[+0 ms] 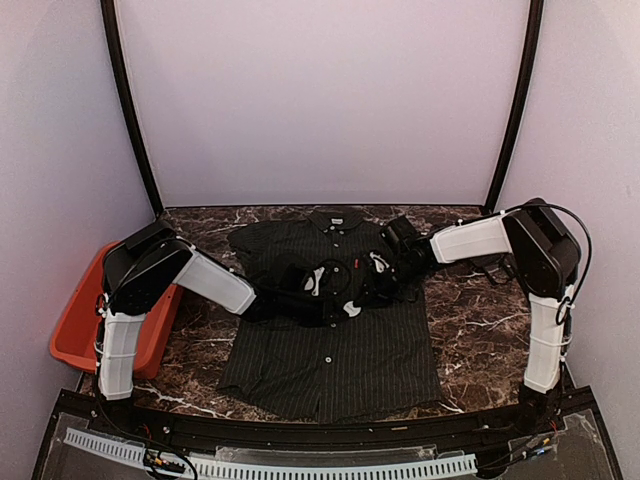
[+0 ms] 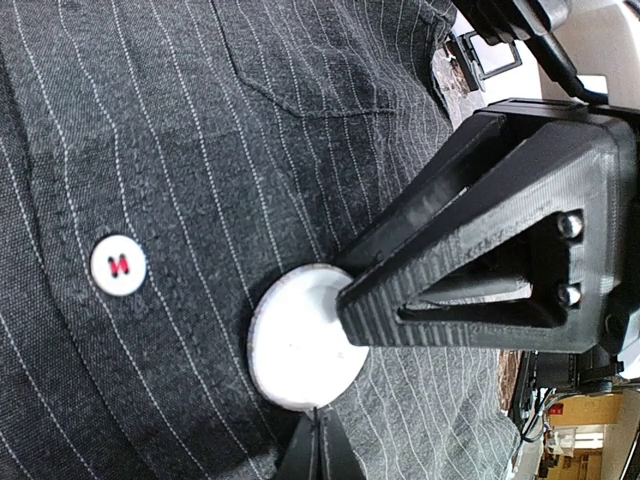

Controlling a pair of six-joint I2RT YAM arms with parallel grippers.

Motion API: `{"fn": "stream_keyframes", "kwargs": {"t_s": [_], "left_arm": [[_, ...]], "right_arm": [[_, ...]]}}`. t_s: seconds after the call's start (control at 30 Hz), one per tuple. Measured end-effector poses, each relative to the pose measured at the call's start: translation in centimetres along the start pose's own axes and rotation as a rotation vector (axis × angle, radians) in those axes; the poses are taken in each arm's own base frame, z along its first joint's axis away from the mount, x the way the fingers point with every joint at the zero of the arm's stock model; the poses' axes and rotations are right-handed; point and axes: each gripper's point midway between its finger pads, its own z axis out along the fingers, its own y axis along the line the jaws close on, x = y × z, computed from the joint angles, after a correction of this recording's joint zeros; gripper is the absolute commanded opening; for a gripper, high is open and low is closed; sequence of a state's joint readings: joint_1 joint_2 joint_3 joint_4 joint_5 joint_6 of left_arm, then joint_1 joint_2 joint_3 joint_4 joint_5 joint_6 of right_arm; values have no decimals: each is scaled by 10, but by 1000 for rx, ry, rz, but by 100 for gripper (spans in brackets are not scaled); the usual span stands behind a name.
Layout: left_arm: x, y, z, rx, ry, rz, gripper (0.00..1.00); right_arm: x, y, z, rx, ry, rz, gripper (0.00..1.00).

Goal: Pin the brooch onto the clothing
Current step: Pick up the brooch from the flattened clothing.

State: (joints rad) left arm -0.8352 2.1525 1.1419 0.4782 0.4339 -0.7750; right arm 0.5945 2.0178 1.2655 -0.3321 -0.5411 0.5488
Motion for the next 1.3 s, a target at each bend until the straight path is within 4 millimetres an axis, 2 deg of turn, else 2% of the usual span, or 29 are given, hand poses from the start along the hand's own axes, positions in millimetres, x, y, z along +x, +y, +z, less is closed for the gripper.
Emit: {"fn": "stream_keyframes", "kwargs": {"t_s": [0.23, 0.43, 0.63, 0.8, 1.07, 1.17, 1.27, 1.3], "left_arm": [[0, 0, 0, 0, 0, -1, 1], [0, 0, 0, 1, 1, -1, 1], [1, -1, 0, 4, 4, -2, 1], [1, -2, 0, 15, 5, -9, 14], [4, -6, -10, 27, -5, -21, 26], [6, -10, -26, 1, -4, -16, 38], [-7, -32, -50, -5, -37, 33, 49], [-13, -40, -58, -5, -54, 56, 56]], "right_arm": [[1, -1, 0, 4, 3, 9, 9], [1, -1, 1, -1, 2, 11, 0], [-2, 5, -1, -25, -9, -3, 0], [-5, 11, -4, -45, -23, -17, 0], [-6, 19, -16, -50, -48, -33, 0], [-7, 25, -24, -52, -66, -44, 0], [-6, 30, -34, -59, -85, -56, 0], [-6, 32, -36, -61, -89, -59, 0]]}}
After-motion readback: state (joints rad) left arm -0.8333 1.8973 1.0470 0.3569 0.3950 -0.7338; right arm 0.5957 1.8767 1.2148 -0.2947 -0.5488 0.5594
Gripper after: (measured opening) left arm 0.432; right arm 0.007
